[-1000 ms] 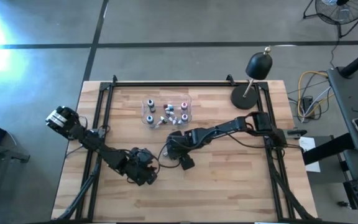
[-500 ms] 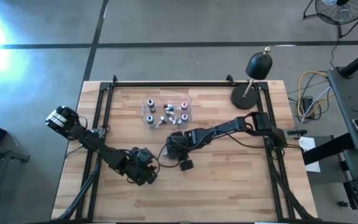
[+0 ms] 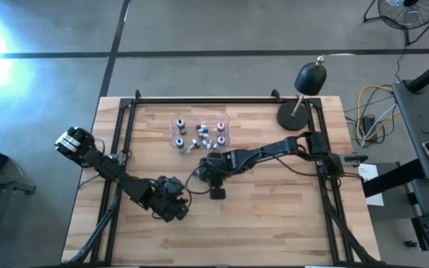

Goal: Pick & Place food coloring
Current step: Put the small red food coloring bottle into the transparent bin, then put the small green food coloring bottle into the transparent bin

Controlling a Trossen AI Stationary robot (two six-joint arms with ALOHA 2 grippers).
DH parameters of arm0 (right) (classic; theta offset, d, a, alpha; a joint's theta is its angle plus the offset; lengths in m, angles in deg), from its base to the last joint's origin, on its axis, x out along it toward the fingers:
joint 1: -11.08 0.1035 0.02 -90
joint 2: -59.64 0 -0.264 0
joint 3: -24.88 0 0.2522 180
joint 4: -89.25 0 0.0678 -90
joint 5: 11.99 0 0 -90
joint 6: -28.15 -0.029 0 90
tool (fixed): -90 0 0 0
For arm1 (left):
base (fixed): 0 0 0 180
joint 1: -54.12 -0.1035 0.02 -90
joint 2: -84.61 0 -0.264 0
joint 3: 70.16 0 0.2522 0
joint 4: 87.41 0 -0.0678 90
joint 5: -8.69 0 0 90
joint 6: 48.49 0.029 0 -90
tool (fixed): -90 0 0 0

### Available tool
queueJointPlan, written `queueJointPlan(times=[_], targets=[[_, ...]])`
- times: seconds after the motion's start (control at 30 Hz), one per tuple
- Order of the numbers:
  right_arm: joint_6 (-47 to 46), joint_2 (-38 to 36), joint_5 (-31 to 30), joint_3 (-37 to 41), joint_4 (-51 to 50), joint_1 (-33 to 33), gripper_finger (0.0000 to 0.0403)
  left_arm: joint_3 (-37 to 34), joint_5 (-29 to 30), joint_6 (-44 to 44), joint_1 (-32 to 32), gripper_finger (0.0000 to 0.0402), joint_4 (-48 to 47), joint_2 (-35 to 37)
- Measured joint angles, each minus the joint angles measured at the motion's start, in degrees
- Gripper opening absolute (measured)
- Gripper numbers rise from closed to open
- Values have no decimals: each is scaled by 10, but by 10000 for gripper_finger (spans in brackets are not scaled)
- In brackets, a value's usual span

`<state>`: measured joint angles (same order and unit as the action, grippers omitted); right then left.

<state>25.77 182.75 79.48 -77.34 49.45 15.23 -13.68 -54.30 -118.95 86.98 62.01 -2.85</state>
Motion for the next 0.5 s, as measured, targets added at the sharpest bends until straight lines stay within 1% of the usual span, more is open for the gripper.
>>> queueJointPlan(times=[0.07,0.13,0.23,0.27,0.3,0.37,0.43,0.5], targets=[[-10,-26,-7,0,1,-4,50,0,0,0,0,163,0,0],[-19,-60,-42,0,8,-12,51,0,0,0,0,163,-1,0],[-32,-108,-154,0,28,-31,61,0,-1,0,0,163,1,0],[-35,-121,-181,0,36,-43,66,0,-1,0,0,163,2,0],[-43,-134,-184,-2,39,-59,74,0,-1,0,0,163,3,0],[-95,-151,-179,-4,35,-93,93,0,-1,0,0,163,3,0],[-154,-159,-171,-4,15,-125,120,1,-1,1,0,163,5,0],[-176,-166,-153,-3,-12,-148,152,2,-1,1,-1,163,5,0]])
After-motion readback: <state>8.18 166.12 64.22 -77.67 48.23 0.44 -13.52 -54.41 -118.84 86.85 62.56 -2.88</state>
